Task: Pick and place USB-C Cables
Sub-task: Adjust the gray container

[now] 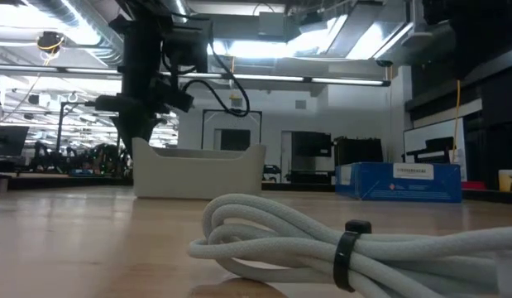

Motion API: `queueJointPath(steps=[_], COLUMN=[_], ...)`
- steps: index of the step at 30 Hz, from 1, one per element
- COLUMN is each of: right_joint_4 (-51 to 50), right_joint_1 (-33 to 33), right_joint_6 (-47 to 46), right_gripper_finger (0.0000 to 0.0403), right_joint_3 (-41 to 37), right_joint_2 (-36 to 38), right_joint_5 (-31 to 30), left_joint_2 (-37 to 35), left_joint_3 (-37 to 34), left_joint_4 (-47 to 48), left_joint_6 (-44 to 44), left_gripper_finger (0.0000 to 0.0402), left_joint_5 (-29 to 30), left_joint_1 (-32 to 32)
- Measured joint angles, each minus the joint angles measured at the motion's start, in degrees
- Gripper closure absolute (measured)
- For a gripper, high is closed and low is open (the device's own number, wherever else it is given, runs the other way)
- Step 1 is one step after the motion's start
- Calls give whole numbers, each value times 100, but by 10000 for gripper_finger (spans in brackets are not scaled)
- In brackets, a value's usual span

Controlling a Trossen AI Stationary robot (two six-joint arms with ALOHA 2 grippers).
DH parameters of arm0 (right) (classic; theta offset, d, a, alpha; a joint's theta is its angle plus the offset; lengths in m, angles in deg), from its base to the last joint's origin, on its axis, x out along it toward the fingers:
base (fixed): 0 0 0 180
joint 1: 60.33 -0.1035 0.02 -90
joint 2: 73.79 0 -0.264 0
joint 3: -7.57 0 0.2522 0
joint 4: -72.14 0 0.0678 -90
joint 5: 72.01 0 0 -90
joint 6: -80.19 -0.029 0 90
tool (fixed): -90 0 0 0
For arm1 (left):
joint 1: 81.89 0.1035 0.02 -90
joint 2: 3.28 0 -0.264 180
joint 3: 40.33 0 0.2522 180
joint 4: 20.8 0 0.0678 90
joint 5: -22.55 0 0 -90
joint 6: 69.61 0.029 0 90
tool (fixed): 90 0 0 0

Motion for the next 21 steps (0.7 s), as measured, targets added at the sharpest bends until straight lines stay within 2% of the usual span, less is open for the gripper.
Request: queueJointPath(steps=[4,13,21], right_joint_4=[0,4,7], right_joint_1=[0,0,0], right_joint_6=[4,7,9], right_gripper_finger=[273,273,273], right_joint_3=[0,0,0], right_joint_2=[0,0,0], right_joint_5=[0,-2,-49], left_joint_2=[0,0,0], left_joint_3=[0,0,0], left_joint_4=[52,-280,-286], left_joint_6=[2,16,15], left_gripper_finger=[282,282,282], left_joint_5=[399,485,804], left_joint_1=[24,152,163])
